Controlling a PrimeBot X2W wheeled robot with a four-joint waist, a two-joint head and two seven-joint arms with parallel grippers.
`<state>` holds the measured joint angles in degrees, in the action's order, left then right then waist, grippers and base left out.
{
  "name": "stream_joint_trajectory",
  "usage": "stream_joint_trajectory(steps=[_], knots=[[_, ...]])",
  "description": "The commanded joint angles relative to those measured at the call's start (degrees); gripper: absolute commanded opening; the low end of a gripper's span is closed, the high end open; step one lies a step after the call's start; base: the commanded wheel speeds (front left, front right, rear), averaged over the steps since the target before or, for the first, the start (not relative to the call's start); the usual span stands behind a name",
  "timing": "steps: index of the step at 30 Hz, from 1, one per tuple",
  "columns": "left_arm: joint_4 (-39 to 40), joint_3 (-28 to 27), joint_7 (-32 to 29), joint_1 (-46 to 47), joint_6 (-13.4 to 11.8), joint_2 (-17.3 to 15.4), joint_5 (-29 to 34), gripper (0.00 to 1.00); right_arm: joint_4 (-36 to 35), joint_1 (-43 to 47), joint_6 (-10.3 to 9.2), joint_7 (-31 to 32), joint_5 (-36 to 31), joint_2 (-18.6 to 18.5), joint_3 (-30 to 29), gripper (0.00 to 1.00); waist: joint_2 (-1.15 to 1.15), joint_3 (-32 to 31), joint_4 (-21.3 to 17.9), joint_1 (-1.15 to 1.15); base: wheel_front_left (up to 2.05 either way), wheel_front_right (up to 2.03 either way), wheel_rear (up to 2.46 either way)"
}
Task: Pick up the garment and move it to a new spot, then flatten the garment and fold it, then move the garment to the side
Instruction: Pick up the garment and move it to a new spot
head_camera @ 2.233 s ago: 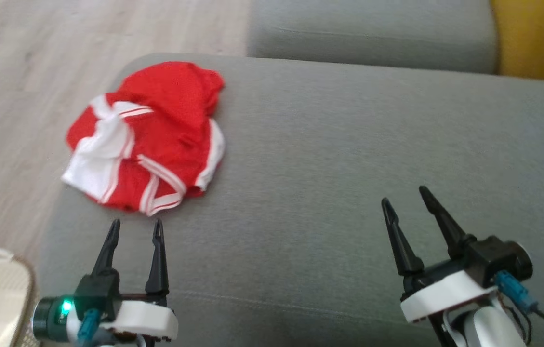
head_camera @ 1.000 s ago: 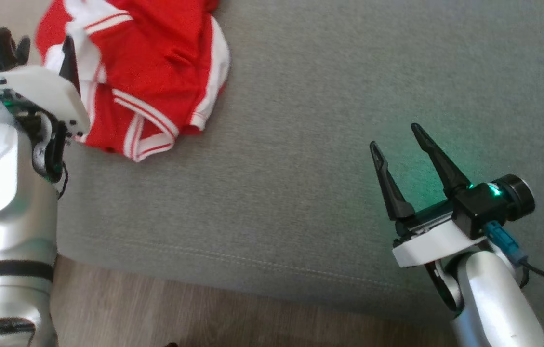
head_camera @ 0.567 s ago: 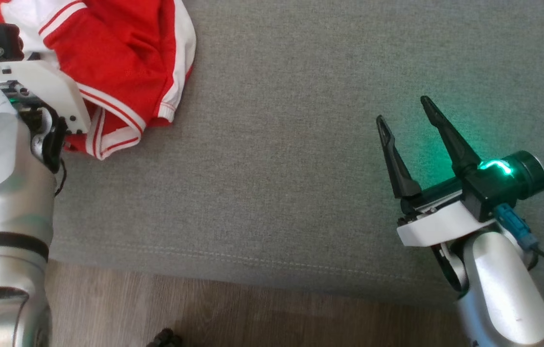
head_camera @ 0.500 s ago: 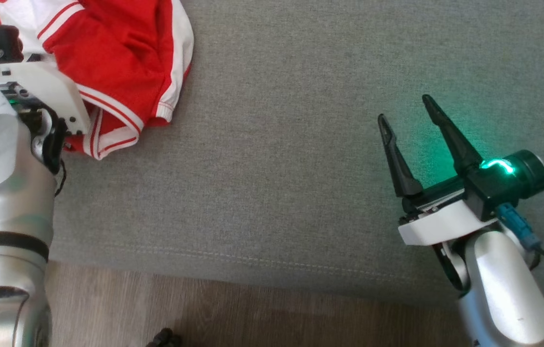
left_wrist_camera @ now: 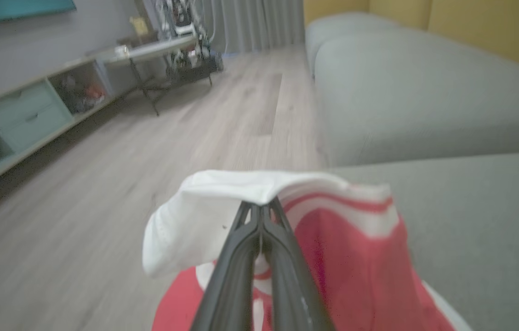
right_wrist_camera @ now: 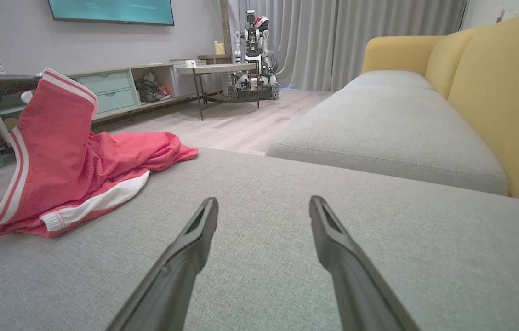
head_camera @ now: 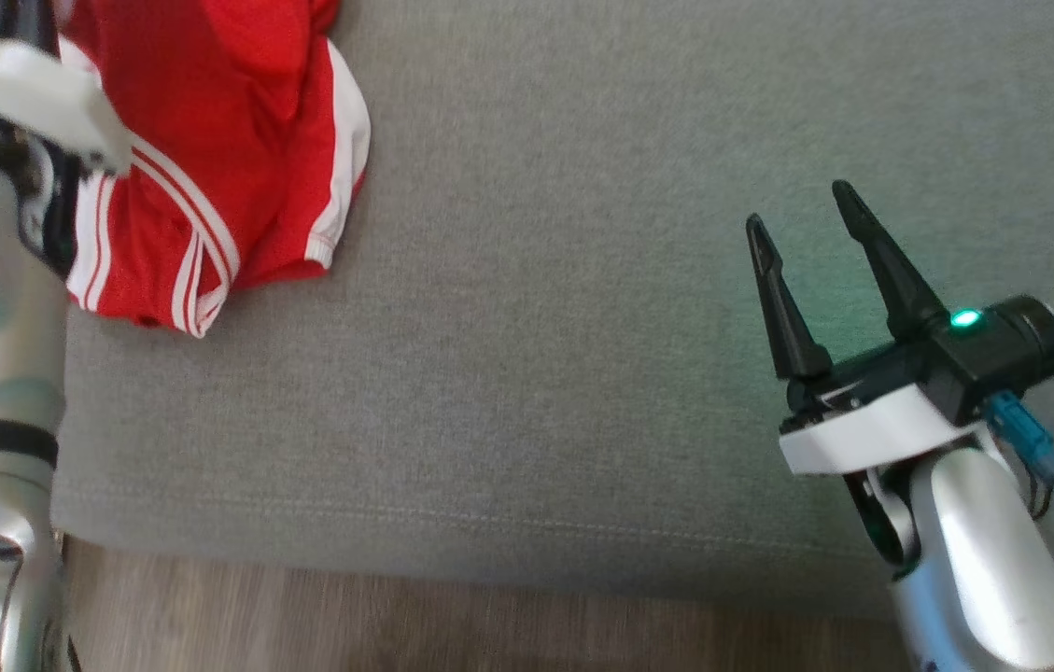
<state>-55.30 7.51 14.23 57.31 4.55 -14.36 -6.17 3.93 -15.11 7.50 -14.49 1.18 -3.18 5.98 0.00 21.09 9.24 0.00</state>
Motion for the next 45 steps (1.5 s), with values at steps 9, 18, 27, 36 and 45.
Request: stream_joint_trajectory(steps=[9, 18, 27, 36, 45], knots=[[22.5, 0.5, 0.6, -1.0, 1.2, -4.6, 0.0, 0.0, -1.6, 3.8, -0.01, -0.5, 3.7, 0.3, 1.6, 1.0, 0.0, -9.5, -4.8, 0.0, 0.0, 0.0, 0.0], [38.7, 5.5, -4.6, 0.2, 2.6, -2.6, -4.2, 0.0, -2.2, 4.4, -0.01, -0.5, 6.4, 0.3, 3.2, 1.0, 0.0, -12.3, -12.6, 0.0, 0.0, 0.0, 0.0], [47.6, 10.0, -7.3, 4.8, 2.9, -1.3, -7.5, 0.0, -3.4, 3.1, -0.01, -0.5, 9.7, 0.3, 3.7, 1.0, 0.0, -11.4, -23.2, 0.0, 0.0, 0.0, 0.0], [48.7, 11.6, -9.9, 4.4, 2.0, -0.6, -8.4, 0.0, -4.7, 2.8, -0.01, -0.5, 13.2, 0.3, 3.8, 1.0, 0.0, -8.4, -32.5, 0.0, 0.0, 0.0, 0.0], [40.9, 10.6, -5.1, -9.1, -0.7, -8.5, -5.0, 0.0, -6.6, 2.0, -0.01, -0.5, 14.4, 0.3, 3.9, 1.0, 0.0, -2.1, -32.3, 0.0, 0.0, 0.0, 0.0]])
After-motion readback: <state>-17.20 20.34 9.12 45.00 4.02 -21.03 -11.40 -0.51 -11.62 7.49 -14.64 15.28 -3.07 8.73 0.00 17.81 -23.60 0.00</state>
